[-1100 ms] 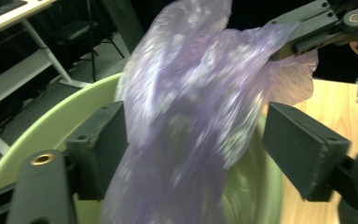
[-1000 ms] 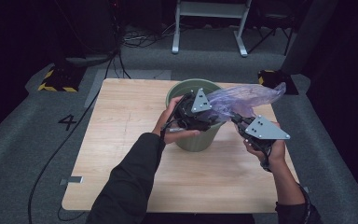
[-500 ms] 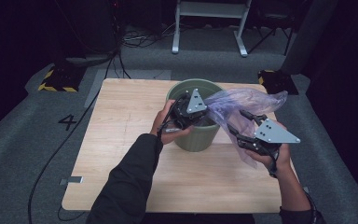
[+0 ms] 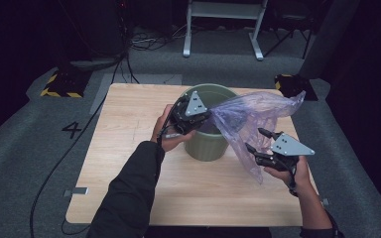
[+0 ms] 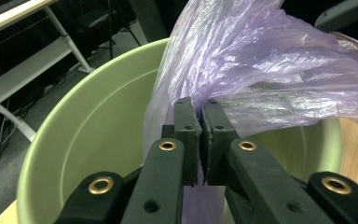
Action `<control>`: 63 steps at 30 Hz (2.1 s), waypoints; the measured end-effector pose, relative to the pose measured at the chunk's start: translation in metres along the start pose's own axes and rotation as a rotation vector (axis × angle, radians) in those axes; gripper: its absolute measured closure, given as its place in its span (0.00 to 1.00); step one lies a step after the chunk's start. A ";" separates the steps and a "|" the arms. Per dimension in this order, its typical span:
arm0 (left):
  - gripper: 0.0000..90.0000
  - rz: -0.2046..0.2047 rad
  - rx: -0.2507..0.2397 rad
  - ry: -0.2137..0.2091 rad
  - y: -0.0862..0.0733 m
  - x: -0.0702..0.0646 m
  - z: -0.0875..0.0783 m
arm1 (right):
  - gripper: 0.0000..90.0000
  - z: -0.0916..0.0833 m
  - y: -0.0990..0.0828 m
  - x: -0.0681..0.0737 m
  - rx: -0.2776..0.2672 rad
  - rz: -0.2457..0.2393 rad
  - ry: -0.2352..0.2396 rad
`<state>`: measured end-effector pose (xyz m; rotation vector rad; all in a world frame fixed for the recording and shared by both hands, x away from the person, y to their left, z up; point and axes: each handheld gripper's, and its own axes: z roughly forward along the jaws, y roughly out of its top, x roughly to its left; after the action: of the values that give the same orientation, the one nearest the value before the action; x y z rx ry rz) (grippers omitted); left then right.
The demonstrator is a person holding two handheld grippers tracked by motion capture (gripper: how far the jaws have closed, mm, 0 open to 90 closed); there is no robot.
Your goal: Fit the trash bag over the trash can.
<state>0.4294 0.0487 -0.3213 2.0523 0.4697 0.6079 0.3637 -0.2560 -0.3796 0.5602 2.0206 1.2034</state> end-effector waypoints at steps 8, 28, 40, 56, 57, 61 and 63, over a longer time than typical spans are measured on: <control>0.79 -0.025 -0.023 0.013 -0.009 0.008 -0.012 | 0.88 0.008 0.010 0.005 -0.057 -0.011 0.026; 0.51 0.072 -0.041 -0.131 0.011 -0.036 -0.010 | 0.92 0.000 0.049 0.019 -0.095 -0.089 0.055; 0.98 0.069 -0.045 -0.127 -0.002 -0.021 -0.020 | 0.48 -0.021 0.055 0.022 -0.132 -0.072 0.053; 0.93 -0.039 -0.088 -0.069 -0.041 0.005 -0.053 | 0.38 -0.035 0.028 0.009 -0.098 0.010 -0.019; 0.93 -0.049 -0.093 -0.071 -0.044 0.007 -0.054 | 0.38 -0.031 0.028 0.010 -0.085 -0.001 -0.026; 0.91 -0.066 -0.102 -0.065 -0.052 0.010 -0.061 | 0.45 -0.015 0.025 0.011 -0.055 0.004 -0.002; 0.88 -0.073 -0.104 -0.055 -0.055 0.011 -0.064 | 0.54 -0.011 0.024 0.011 -0.047 0.003 0.013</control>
<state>0.3954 0.1255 -0.3358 1.9396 0.4690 0.5207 0.3486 -0.2438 -0.3592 0.5341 1.9982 1.2558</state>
